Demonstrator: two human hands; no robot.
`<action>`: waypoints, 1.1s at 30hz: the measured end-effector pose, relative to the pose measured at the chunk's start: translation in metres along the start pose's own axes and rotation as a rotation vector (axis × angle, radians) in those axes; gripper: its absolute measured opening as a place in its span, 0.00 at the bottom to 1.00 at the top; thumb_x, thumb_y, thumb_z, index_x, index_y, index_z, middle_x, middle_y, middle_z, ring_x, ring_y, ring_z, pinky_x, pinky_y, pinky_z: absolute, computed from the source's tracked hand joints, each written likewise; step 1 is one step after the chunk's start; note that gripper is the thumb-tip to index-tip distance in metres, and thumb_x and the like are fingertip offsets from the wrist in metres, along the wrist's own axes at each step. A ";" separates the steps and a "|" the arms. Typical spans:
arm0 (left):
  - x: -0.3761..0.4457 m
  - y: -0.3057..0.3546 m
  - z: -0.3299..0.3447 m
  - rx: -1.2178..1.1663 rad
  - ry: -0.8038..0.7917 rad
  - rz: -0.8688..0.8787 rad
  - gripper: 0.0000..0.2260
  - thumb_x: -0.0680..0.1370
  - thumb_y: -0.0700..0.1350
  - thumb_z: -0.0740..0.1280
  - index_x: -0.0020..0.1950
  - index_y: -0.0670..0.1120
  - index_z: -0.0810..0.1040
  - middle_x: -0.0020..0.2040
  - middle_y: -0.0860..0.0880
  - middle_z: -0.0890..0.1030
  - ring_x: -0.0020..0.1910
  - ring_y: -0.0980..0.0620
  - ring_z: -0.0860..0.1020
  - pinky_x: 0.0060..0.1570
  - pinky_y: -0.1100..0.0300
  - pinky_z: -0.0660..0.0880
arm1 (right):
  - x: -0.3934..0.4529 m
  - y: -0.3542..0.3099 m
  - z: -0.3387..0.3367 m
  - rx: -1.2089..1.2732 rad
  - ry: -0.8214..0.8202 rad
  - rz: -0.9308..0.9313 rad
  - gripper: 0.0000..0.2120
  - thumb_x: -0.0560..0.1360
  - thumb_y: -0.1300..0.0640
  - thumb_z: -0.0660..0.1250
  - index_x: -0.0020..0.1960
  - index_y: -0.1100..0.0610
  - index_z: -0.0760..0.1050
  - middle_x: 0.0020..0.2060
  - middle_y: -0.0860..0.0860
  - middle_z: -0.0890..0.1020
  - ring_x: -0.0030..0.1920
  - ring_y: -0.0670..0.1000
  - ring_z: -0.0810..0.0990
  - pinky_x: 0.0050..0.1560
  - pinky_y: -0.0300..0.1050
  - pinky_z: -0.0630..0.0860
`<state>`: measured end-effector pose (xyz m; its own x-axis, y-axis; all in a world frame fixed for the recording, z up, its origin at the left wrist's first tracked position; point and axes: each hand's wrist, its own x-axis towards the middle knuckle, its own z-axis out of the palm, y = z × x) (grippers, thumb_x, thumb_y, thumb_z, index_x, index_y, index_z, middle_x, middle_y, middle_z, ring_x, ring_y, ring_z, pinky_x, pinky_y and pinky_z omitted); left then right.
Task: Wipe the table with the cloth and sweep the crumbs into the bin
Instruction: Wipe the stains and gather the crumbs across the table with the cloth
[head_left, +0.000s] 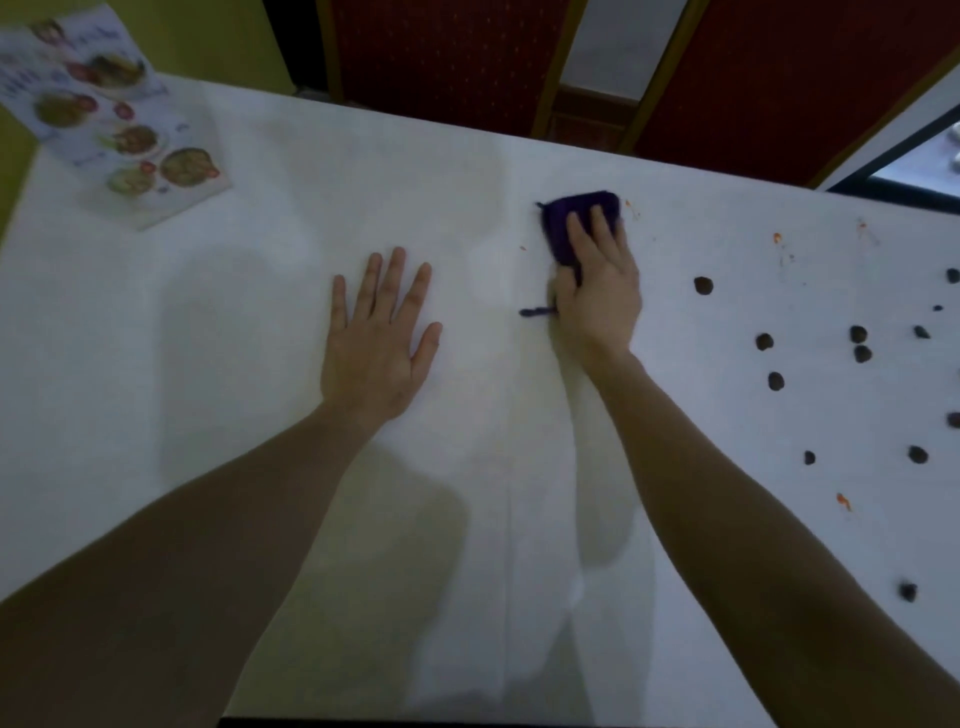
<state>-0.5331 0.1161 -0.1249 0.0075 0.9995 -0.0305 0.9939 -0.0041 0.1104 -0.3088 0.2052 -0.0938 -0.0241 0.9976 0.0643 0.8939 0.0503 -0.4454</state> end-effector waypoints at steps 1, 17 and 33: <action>0.000 0.000 0.000 0.005 -0.004 -0.001 0.29 0.82 0.60 0.43 0.82 0.51 0.48 0.82 0.47 0.48 0.81 0.46 0.48 0.77 0.40 0.47 | -0.003 -0.009 0.005 -0.001 -0.027 -0.063 0.26 0.78 0.55 0.59 0.76 0.50 0.64 0.77 0.50 0.62 0.78 0.53 0.55 0.75 0.51 0.59; 0.003 -0.001 -0.001 -0.032 -0.012 0.004 0.29 0.82 0.58 0.47 0.82 0.50 0.51 0.82 0.46 0.50 0.81 0.45 0.49 0.77 0.39 0.49 | 0.036 0.029 -0.014 -0.066 0.084 0.192 0.27 0.78 0.57 0.58 0.77 0.52 0.62 0.78 0.51 0.61 0.79 0.54 0.53 0.76 0.56 0.58; 0.002 0.000 -0.002 -0.024 -0.006 0.011 0.28 0.82 0.58 0.48 0.82 0.50 0.52 0.82 0.46 0.50 0.81 0.45 0.49 0.77 0.39 0.48 | -0.024 0.046 -0.011 -0.084 -0.124 -0.332 0.26 0.78 0.55 0.61 0.75 0.51 0.66 0.76 0.51 0.64 0.78 0.54 0.57 0.75 0.50 0.61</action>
<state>-0.5332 0.1181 -0.1228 0.0192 0.9992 -0.0354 0.9908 -0.0143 0.1343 -0.2621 0.1834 -0.1056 -0.3682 0.9261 0.0823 0.8618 0.3732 -0.3435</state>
